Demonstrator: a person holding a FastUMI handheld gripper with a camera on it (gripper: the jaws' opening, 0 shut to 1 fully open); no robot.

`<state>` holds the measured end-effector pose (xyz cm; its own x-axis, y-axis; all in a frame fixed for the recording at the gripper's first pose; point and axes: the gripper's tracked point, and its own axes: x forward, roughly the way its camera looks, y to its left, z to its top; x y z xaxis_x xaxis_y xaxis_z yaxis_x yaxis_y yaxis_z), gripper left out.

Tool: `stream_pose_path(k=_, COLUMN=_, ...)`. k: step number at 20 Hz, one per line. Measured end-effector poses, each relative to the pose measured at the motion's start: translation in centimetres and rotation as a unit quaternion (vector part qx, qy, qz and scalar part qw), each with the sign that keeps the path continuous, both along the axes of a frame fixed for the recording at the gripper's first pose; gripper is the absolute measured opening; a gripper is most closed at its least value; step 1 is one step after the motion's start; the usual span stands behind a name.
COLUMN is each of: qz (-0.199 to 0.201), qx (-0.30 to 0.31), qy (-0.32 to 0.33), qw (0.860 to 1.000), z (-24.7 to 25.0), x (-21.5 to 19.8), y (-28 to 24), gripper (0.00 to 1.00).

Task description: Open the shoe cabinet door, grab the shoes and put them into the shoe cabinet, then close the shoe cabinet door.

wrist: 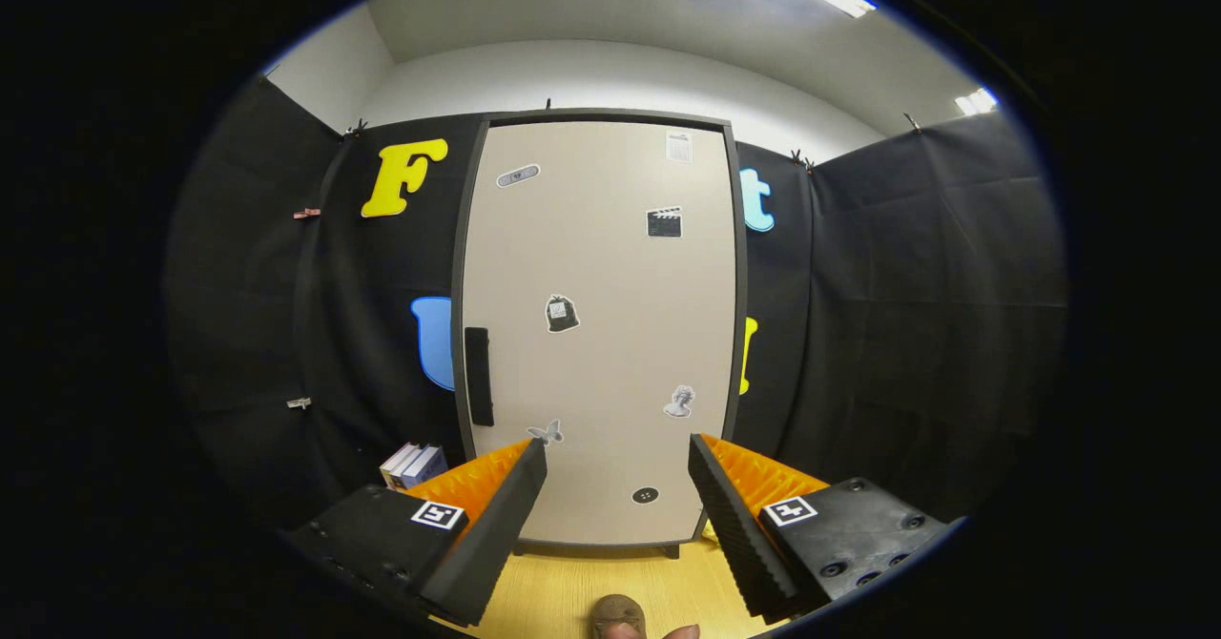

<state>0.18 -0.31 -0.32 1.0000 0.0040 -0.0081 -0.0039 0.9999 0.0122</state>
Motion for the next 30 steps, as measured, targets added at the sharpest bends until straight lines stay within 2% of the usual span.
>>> stream_pose_path(k=7, qz=0.001, qx=0.004, qy=0.003, qw=1.000, z=-0.2, x=-0.1, y=0.2, gripper=0.98)
stream_pose_path(k=11, qz=0.025, qx=0.029, qy=0.002, qw=0.999, z=0.9, x=1.3, y=3.0, gripper=0.97)
stream_pose_path(k=19, qz=0.058, qx=0.018, qy=-0.014, qw=0.998, z=2.3, x=7.1, y=9.9, gripper=0.98)
stream_pose_path(k=30, qz=0.069, qx=0.006, qy=-0.021, qw=0.997, z=-0.5, x=17.0, y=16.3, gripper=0.98)
